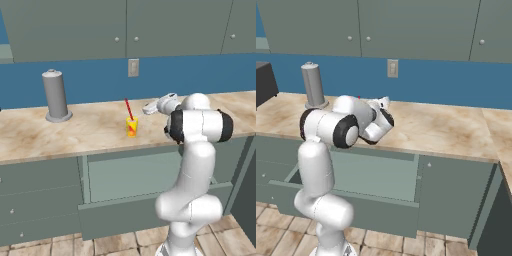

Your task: Pick up the straw from the left drawer and put it inside the smoothie cup.

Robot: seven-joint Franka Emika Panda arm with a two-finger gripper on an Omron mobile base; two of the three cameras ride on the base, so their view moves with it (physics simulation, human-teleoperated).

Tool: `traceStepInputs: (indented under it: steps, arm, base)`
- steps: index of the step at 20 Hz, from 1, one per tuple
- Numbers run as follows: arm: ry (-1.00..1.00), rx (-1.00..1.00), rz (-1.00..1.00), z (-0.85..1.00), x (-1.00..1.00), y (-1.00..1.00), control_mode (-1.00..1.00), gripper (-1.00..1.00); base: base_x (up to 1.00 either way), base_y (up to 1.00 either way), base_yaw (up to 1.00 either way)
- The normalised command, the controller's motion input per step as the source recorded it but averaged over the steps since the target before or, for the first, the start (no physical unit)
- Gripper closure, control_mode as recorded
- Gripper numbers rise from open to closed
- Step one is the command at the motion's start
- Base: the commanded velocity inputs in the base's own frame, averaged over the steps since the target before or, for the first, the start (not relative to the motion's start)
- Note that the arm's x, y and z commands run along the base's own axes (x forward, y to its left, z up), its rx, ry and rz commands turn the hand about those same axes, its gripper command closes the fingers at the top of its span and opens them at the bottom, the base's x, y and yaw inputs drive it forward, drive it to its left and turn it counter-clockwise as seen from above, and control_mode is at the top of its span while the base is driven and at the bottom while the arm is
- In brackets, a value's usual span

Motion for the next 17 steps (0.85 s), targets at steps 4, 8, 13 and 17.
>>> traceStepInputs:
  steps: [4,8,13,17]
  arm:
    - [-0.03,0.0,0.0,0.05,-0.88,-0.77,-1.0,-1.0]
    - [0.0,0.0,0.03,0.39,-0.76,-0.62,-1.0,-1.0]
    - [0.0,0.0,0.06,0.5,-0.86,-0.53,-1.0,-1.0]
    - [-0.01,0.0,0.08,0.65,-0.85,-0.3,-1.0,-1.0]
  base:
    - [0.0,0.0,0.0]
    - [0.0,0.0,0.0]
    - [0.0,0.0,0.0]
    - [0.0,0.0,0.0]
